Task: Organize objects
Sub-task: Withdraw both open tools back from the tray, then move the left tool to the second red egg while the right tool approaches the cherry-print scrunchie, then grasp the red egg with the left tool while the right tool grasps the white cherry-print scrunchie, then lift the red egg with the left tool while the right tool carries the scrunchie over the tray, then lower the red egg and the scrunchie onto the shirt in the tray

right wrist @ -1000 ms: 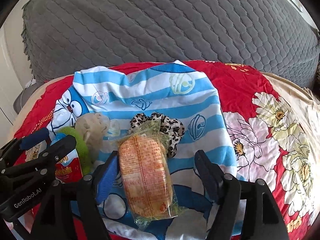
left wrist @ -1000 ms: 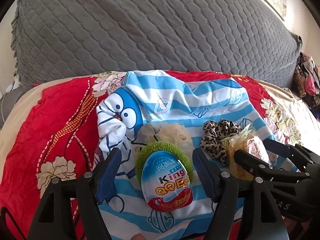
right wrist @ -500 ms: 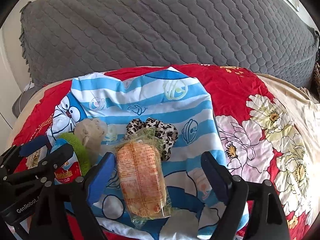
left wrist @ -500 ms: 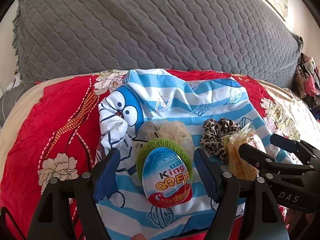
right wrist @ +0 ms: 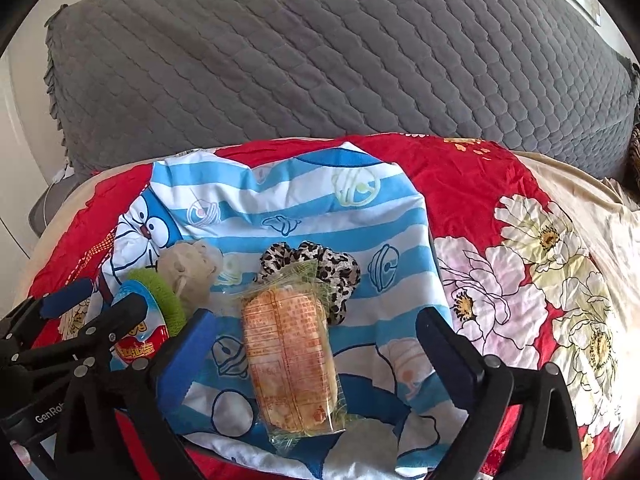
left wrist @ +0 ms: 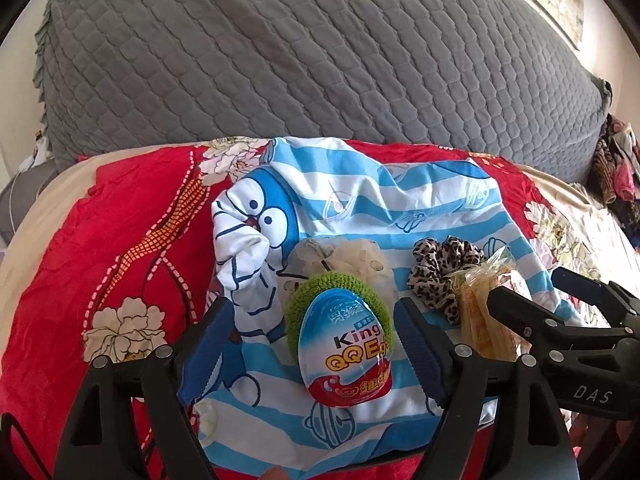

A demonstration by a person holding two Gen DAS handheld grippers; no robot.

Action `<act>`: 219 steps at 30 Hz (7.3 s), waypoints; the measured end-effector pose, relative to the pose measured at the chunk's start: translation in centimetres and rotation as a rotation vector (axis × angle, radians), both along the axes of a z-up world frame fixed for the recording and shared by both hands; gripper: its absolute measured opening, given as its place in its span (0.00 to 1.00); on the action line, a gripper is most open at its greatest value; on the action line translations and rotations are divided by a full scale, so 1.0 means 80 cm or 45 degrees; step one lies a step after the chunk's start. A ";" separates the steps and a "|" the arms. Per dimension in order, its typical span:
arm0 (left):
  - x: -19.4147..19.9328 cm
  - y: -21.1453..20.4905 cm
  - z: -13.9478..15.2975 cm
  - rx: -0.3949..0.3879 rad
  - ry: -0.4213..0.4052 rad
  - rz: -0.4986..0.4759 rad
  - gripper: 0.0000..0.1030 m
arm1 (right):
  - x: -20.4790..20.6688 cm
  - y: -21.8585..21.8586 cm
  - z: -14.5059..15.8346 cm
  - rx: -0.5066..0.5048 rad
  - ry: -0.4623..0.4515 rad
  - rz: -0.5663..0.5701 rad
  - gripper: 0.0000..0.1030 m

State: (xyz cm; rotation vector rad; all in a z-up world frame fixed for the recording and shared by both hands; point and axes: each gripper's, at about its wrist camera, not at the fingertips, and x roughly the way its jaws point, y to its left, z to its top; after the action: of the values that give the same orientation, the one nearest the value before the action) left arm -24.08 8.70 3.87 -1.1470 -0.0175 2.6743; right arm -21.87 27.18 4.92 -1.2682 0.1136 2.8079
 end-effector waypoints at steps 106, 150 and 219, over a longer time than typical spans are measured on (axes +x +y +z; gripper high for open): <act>0.143 0.157 -0.053 0.065 -0.217 -0.521 0.51 | 0.164 0.102 -0.065 -0.047 -0.334 0.050 0.29; 0.181 0.051 0.033 0.064 -0.043 -0.330 0.51 | 0.196 0.036 0.034 -0.160 -0.091 0.228 0.19; 0.021 0.011 0.035 -0.025 0.022 -0.106 0.52 | 0.022 -0.032 0.048 -0.109 -0.001 0.275 0.19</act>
State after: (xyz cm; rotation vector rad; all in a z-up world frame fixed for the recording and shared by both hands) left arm -22.42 9.59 6.69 -1.1050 0.0581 2.6165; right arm -20.07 24.65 8.76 -1.3778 0.1038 3.0136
